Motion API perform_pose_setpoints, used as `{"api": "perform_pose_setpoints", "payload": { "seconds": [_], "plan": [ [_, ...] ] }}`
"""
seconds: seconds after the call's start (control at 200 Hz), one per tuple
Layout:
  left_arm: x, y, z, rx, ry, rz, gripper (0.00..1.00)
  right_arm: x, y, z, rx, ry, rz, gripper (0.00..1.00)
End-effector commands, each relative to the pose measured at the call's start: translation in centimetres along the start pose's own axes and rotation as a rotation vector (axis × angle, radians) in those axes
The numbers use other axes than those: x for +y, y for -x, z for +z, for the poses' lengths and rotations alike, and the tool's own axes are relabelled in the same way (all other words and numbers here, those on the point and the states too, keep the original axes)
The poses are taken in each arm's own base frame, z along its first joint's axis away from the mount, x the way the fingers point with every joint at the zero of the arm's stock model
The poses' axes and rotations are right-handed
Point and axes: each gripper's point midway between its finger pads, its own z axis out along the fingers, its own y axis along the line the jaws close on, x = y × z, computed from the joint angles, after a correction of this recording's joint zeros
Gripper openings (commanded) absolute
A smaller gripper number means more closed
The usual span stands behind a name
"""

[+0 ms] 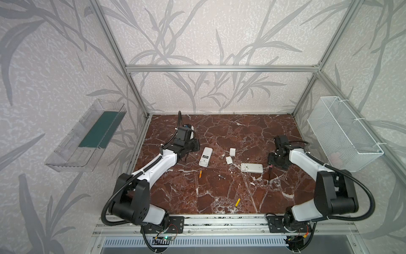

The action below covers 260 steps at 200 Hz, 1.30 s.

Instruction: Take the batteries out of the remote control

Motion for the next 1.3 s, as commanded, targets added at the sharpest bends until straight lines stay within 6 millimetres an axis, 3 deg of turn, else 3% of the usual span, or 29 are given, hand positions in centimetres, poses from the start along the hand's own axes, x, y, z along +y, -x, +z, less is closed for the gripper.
{"api": "perform_pose_setpoints", "payload": {
  "seconds": [0.0,0.13,0.285,0.37,0.46,0.826,0.926,1.081,1.296],
  "plan": [
    [2.8,3.1,-3.1,-0.117,0.156,0.111,0.4,-0.4,2.3,-3.5,-0.166,0.013,-0.029,0.69],
    [4.6,5.3,-5.8,-0.254,0.276,0.21,0.63,-0.7,4.5,-7.1,-0.393,0.047,-0.024,0.83],
    [8.1,7.1,-9.9,-0.461,0.481,0.237,0.95,-0.6,5.5,-9.4,-0.693,0.102,-0.091,0.96],
    [10.2,7.3,-11.7,-0.557,0.543,0.2,1.0,-1.1,5.3,-9.7,-0.815,0.101,-0.095,0.99],
    [12.3,6.9,-12.6,-0.628,0.568,0.138,1.0,-1.4,4.9,-8.7,-0.864,0.087,-0.109,0.99],
    [16.6,1.1,-8.0,-0.513,0.641,0.172,0.99,-0.1,4.4,-4.2,-0.947,0.125,-0.193,0.99],
    [17.7,-0.3,-7.6,-0.525,0.672,0.147,0.99,0.2,5.2,-4.6,-0.996,0.135,-0.173,0.99],
    [19.2,-1.2,-6.8,-0.587,0.655,0.056,1.0,0.6,6.1,-4.5,-1.042,0.157,-0.162,0.99],
    [18.6,-0.5,-4.1,-0.612,0.553,0.088,0.99,1.3,6.4,-3.1,-1.111,0.175,-0.18,0.99]
  ]
}}
